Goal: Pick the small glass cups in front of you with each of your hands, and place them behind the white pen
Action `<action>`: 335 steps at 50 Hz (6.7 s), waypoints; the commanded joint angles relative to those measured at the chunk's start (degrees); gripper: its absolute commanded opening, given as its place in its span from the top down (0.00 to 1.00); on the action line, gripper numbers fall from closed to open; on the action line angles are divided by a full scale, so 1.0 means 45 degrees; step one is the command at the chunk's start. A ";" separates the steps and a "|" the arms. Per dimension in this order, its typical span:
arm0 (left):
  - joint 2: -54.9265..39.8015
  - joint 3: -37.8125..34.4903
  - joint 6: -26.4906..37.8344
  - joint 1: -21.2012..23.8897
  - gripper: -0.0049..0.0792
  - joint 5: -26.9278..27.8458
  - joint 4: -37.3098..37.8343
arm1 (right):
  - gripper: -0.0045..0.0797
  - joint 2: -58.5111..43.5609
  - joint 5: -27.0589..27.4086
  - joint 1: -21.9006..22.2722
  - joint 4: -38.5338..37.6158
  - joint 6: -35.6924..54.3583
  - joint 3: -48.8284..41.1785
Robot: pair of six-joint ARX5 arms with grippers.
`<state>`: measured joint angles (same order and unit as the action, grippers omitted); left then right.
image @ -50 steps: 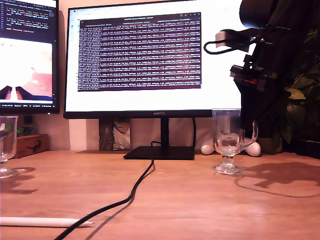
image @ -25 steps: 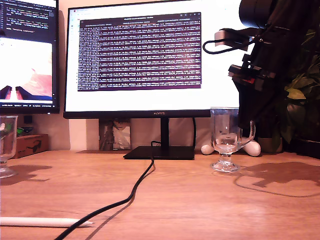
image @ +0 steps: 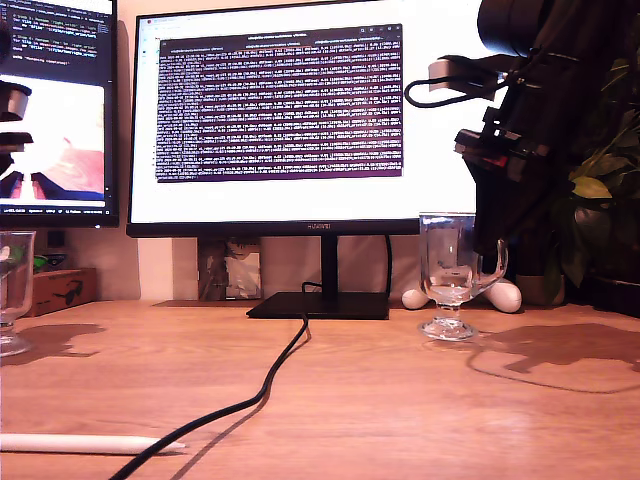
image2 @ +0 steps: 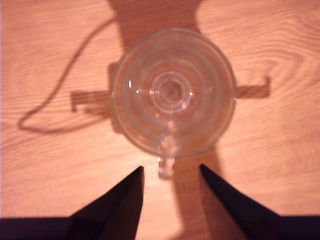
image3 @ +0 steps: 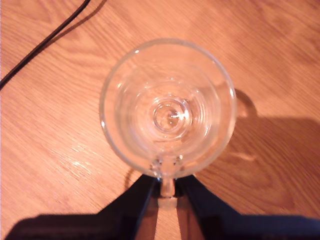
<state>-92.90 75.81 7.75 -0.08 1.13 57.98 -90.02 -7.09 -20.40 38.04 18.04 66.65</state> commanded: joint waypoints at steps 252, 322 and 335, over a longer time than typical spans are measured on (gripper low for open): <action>0.6751 -0.5945 -0.0092 0.3366 0.97 0.3706 -0.2108 | 0.96 -0.1569 -0.0957 -0.7223 -0.1166 -0.3259 0.1044; 0.6751 -0.5945 -0.0092 0.3366 0.97 0.3837 -0.1744 | 0.78 -0.1724 -0.1117 -0.7689 -0.1690 -0.3818 0.1044; 0.6751 -0.5945 -0.0063 0.3366 0.97 0.3487 -0.1496 | 0.72 -0.1719 -0.1098 -0.7562 -0.1190 -0.3808 0.1049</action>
<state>-63.44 50.06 7.60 14.90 17.19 51.48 -96.99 -11.86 -54.61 32.49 1.30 70.50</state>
